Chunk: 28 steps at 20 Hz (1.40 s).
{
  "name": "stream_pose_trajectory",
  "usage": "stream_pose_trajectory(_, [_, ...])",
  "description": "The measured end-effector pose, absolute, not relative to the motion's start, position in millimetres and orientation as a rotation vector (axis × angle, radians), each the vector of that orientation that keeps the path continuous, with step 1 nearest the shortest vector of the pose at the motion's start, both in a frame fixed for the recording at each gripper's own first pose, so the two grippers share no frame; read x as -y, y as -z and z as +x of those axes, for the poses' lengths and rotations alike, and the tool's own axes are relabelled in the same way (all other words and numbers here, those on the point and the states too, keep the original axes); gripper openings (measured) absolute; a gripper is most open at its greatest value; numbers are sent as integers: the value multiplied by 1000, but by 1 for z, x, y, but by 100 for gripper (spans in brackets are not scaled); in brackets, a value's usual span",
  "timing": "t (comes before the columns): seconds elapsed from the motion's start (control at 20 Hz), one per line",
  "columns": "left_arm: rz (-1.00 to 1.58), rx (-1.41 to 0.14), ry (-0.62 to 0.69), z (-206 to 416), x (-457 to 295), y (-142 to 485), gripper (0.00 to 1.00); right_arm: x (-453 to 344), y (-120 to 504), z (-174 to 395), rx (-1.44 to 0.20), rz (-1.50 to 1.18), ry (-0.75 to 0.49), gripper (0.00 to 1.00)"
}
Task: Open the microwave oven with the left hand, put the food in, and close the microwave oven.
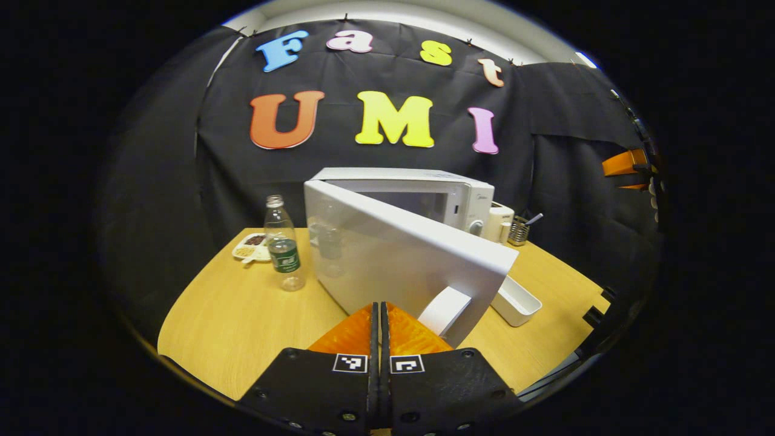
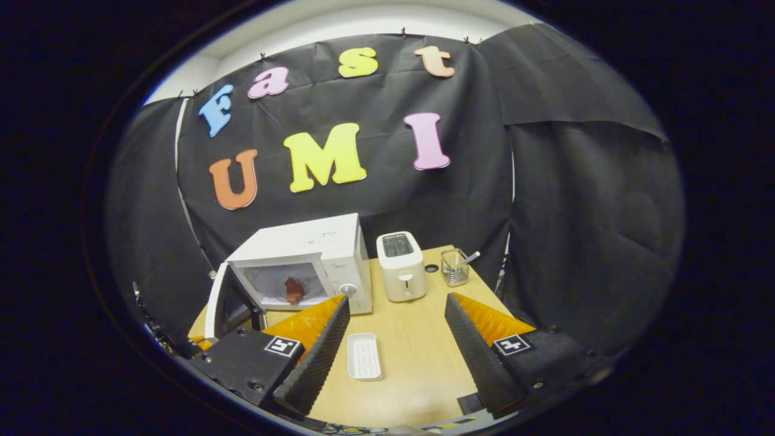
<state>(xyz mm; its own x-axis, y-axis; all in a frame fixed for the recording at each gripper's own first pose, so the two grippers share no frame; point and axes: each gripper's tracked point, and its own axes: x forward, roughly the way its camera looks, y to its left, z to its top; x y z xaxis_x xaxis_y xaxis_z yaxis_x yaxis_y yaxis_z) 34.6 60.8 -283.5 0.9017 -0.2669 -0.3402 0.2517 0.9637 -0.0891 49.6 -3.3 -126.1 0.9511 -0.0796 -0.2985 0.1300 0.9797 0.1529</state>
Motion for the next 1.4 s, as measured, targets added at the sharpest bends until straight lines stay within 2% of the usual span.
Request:
stream_pose_trajectory(0.05, [-40, -352, 304, 39, -51, 282, 0, 1, 126, 46, -296, 172, 113, 100])
stream_pose_trajectory(0.1, [-41, -350, 334, 45, -41, 283, 0, -1, 126, 44, -298, 168, 119, 90])
stream_pose_trajectory(0.15, [-46, -345, 364, 51, -31, 284, 0, -2, 125, 43, -300, 160, 128, 100])
stream_pose_trajectory(0.65, [-82, -346, 538, 104, 39, 291, 0, 18, 120, 39, -318, 161, 254, 100])
stream_pose_trajectory(1.0, [-112, -345, 564, 139, 74, 293, 0, 21, 119, 41, -340, 171, 293, 100])
stream_pose_trajectory(1.4, [-107, -353, 530, 196, 104, 299, 0, 44, 123, 35, -362, 170, 327, 100])
